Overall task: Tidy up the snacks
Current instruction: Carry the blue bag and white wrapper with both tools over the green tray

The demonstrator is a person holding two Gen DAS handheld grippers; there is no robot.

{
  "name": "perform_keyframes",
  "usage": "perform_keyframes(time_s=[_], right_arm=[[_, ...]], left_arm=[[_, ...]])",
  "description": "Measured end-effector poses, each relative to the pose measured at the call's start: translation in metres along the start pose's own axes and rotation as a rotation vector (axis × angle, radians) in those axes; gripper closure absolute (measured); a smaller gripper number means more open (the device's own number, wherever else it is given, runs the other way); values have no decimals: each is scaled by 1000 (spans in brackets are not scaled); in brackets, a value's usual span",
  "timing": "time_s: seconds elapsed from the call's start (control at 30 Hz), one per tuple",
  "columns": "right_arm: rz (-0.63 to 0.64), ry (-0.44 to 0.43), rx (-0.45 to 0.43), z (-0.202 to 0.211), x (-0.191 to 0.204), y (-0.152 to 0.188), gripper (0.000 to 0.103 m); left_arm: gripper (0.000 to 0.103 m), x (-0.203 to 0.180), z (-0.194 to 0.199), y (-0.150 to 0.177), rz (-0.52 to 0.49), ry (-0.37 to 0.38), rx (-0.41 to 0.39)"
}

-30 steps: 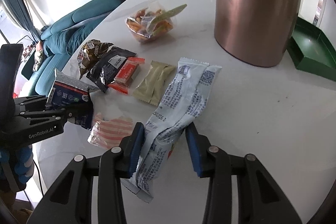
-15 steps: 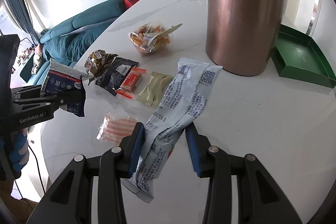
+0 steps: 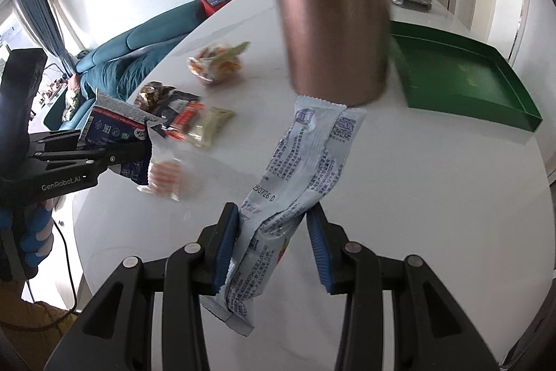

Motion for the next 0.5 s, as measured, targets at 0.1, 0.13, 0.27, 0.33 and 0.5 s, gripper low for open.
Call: perform_keyframes(time_s=[0.1, 0.13, 0.27, 0.33, 0.5], right_arm=[[-3, 2, 3, 5, -38, 6, 40], [-8, 7, 3, 9, -57, 7, 40], [-34, 35, -3, 19, -112, 8, 40], [-45, 49, -8, 23, -142, 5, 40], [-61, 84, -36, 27, -202, -12, 40]], left_arm=[[74, -43, -19, -10, -3, 18, 13], [74, -54, -24, -14, -6, 24, 17], [74, -111, -49, -34, -31, 62, 32], [74, -142, -60, -48, -50, 85, 37], [74, -202, -78, -85, -112, 118, 32]])
Point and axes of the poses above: each gripper's, at about its wrist camera, not at the fingertips, and z roughly against the way its jaws point, x to its left, y to its underside, the point moved 5 cm from there along -z, roughly the way its jaws point, and after that the axes turned 11 degrees about y, right-handed, at the moved point
